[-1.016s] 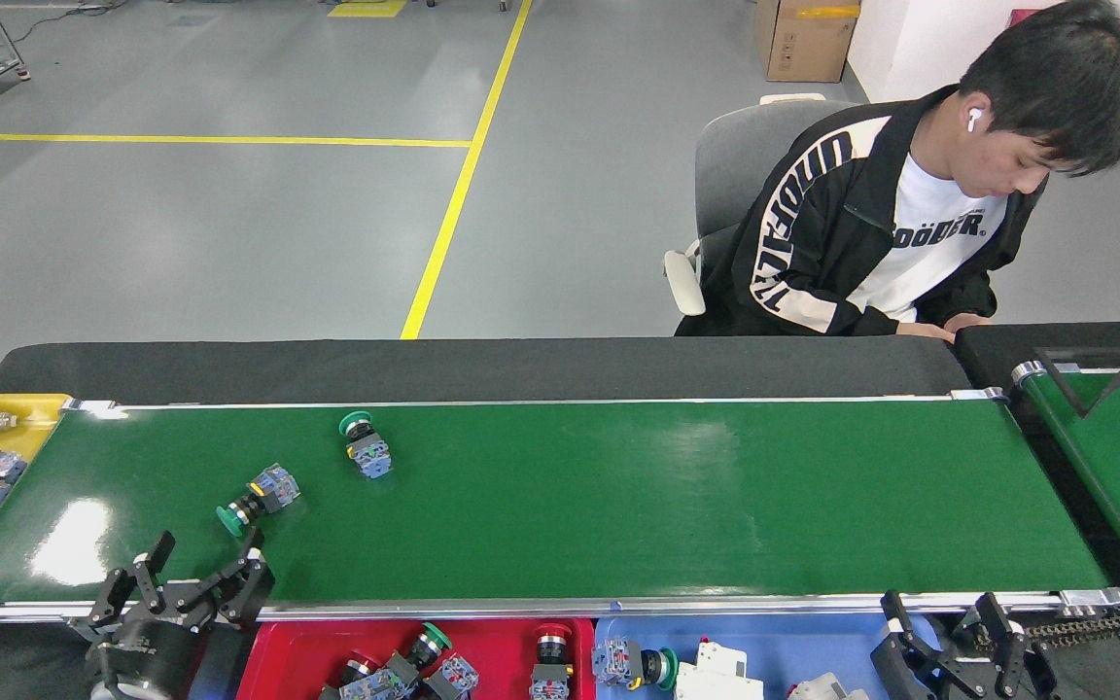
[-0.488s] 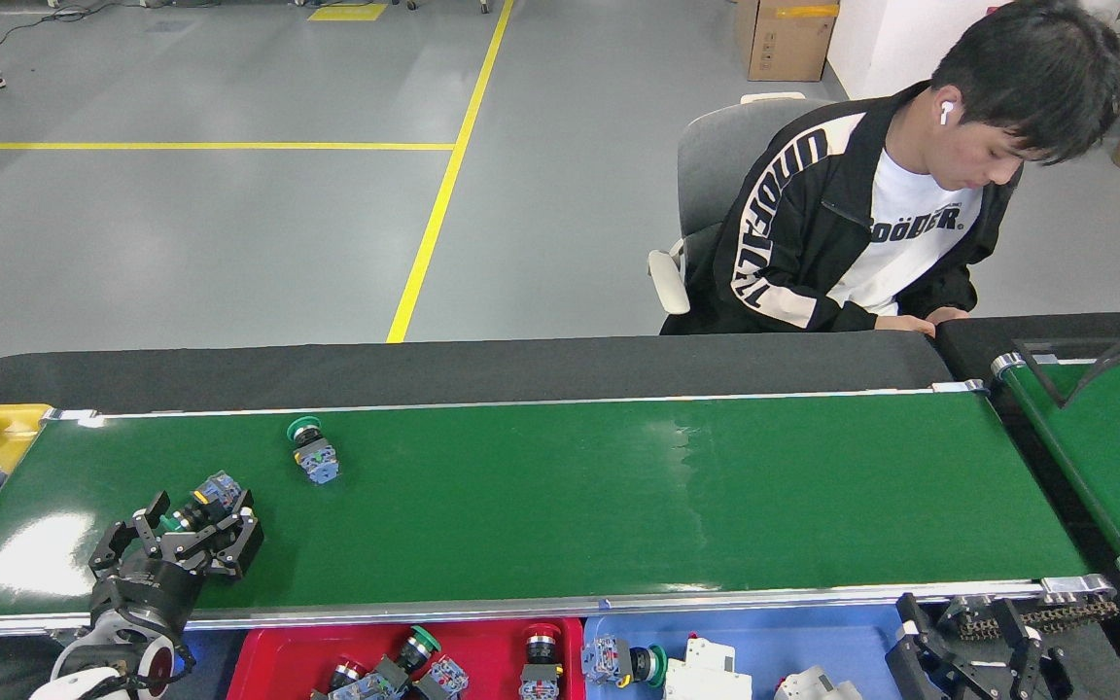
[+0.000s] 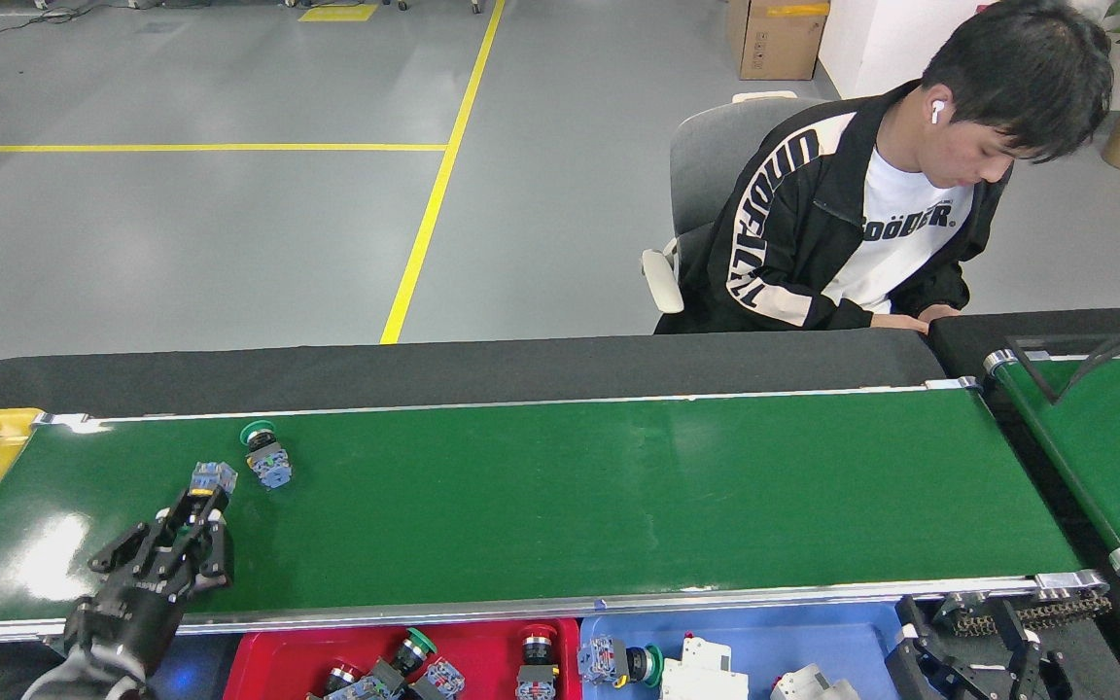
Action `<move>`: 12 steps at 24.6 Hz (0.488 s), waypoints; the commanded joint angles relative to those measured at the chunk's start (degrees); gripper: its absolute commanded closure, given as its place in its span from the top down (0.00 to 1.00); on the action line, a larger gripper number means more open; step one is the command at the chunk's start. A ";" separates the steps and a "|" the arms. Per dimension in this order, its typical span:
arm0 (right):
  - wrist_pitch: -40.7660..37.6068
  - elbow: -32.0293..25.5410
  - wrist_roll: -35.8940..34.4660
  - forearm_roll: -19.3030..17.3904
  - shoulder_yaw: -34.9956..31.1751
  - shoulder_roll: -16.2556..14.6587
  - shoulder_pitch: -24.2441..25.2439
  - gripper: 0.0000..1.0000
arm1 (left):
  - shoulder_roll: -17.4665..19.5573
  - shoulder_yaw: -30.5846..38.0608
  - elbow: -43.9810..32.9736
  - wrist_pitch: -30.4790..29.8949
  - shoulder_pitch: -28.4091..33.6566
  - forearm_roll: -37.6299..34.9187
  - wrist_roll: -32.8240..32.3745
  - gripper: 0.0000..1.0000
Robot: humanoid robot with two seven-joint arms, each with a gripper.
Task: Pick switch part from conveyor to tray
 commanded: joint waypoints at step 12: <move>-0.08 -0.64 -0.25 -0.24 -1.84 0.00 0.86 0.99 | 0.76 -12.86 -7.88 -5.24 8.39 -5.25 3.12 1.00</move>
